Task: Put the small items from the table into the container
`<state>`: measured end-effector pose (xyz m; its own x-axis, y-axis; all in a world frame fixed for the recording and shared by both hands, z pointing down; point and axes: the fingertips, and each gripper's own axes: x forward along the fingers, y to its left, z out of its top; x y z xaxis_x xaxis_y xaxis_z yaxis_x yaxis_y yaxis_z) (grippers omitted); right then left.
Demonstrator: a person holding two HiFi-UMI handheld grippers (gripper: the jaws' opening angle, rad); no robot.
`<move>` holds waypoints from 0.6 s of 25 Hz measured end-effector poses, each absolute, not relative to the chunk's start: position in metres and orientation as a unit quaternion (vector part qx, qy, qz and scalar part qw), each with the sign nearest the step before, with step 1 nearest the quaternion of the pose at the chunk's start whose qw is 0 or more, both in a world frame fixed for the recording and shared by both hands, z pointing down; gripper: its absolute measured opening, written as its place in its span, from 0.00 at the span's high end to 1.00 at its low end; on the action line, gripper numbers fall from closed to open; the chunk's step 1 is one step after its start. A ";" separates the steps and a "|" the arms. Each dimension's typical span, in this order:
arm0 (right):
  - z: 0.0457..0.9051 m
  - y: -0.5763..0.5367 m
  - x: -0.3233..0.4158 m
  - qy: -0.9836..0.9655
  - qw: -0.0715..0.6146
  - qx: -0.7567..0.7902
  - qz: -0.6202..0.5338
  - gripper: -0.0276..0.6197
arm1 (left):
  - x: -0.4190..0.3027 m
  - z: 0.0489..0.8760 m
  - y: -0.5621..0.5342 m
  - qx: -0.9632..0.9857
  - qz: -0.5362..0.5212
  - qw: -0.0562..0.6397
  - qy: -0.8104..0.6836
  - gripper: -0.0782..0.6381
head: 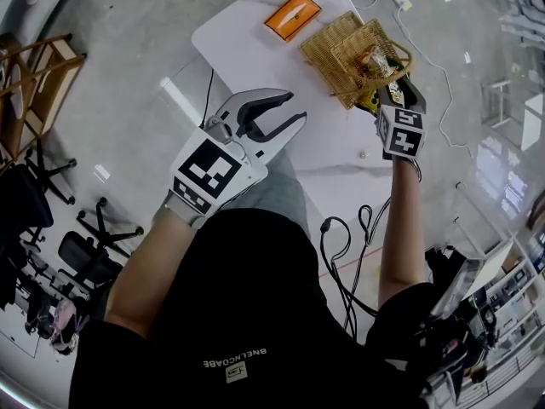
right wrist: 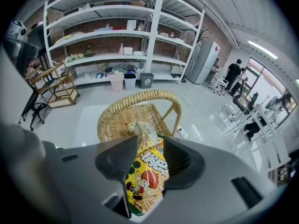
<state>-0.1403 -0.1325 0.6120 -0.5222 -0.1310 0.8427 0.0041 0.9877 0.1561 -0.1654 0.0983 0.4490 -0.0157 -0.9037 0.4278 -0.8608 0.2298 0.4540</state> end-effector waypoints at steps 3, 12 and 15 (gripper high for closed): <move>0.608 -0.132 -0.134 -0.872 0.484 0.038 -0.069 0.71 | -0.162 0.445 0.094 0.624 -0.031 0.324 -0.710 0.74; 0.563 -0.127 -0.109 -0.891 0.448 0.057 -0.052 0.71 | -0.137 0.423 0.076 0.656 -0.017 0.302 -0.691 0.74; 0.538 -0.125 -0.099 -0.899 0.430 0.072 -0.039 0.71 | -0.128 0.417 0.068 0.672 -0.011 0.297 -0.679 0.74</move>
